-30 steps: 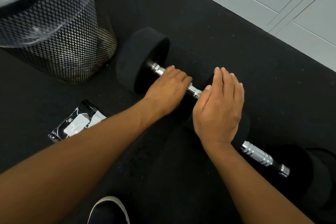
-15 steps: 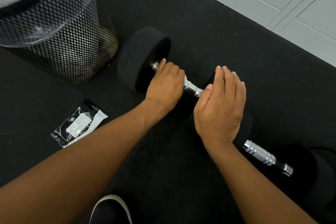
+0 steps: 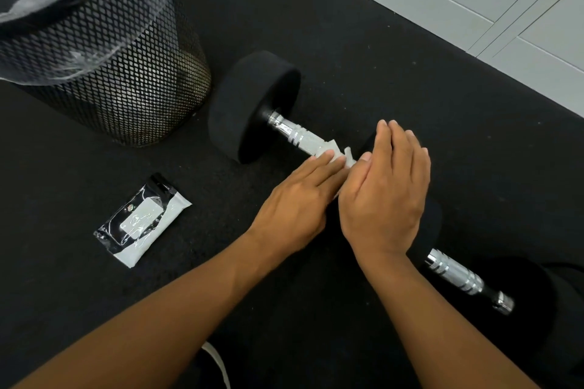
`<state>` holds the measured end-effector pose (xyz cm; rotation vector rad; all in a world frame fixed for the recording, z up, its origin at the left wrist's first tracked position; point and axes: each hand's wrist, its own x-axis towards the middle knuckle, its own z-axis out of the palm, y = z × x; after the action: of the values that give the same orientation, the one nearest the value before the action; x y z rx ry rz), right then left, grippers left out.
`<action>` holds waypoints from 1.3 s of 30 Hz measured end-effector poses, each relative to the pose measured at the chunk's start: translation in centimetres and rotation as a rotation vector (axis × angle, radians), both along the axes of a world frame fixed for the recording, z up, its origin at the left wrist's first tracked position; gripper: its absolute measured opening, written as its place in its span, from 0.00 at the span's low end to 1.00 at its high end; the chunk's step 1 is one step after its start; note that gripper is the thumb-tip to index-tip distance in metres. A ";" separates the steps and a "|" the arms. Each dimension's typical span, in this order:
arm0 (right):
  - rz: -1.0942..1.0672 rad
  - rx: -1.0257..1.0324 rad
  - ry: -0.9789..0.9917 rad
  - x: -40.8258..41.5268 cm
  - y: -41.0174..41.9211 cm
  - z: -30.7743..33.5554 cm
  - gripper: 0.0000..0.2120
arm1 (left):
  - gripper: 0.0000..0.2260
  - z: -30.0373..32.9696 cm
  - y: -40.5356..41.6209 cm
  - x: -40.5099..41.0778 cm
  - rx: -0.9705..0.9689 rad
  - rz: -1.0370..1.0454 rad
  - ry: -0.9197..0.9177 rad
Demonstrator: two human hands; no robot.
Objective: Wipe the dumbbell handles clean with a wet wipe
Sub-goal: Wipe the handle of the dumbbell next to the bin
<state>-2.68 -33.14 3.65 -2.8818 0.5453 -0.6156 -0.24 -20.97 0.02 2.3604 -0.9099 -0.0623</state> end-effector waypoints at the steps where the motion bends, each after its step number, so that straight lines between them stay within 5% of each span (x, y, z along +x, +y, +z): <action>1: -0.001 -0.002 -0.001 0.1 0.0 0.0 0.23 | 0.25 0.2 0.5 -0.4 -0.083 0.037 0.042; 3: -0.010 -0.005 -0.004 0.2 -0.1 0.0 0.23 | 0.22 0.8 0.9 -1.4 -0.338 0.351 0.286; 7: -0.008 -0.003 -0.002 0.2 -0.1 0.0 0.23 | 0.12 1.4 1.1 0.9 -1.050 1.172 1.284; 11: -0.009 0.000 0.002 0.0 0.1 0.0 0.23 | 0.13 2.6 1.4 4.6 -1.399 1.147 1.346; 29: 0.027 0.080 0.054 -0.1 -0.3 0.7 0.24 | 0.16 4.9 1.8 5.5 -1.191 0.794 1.486; 35: 0.411 0.165 -0.049 0.0 3.7 2.5 0.19 | 0.21 5.4 2.5 6.5 -1.065 0.675 1.554; 39: 0.421 0.307 0.173 2.1 5.9 2.7 0.14 | 0.28 6.2 2.8 6.1 -0.976 0.625 1.599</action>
<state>-0.59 -27.29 6.30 -2.6450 0.0348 -0.1985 5.81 -18.15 6.27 0.9556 0.5199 -0.8522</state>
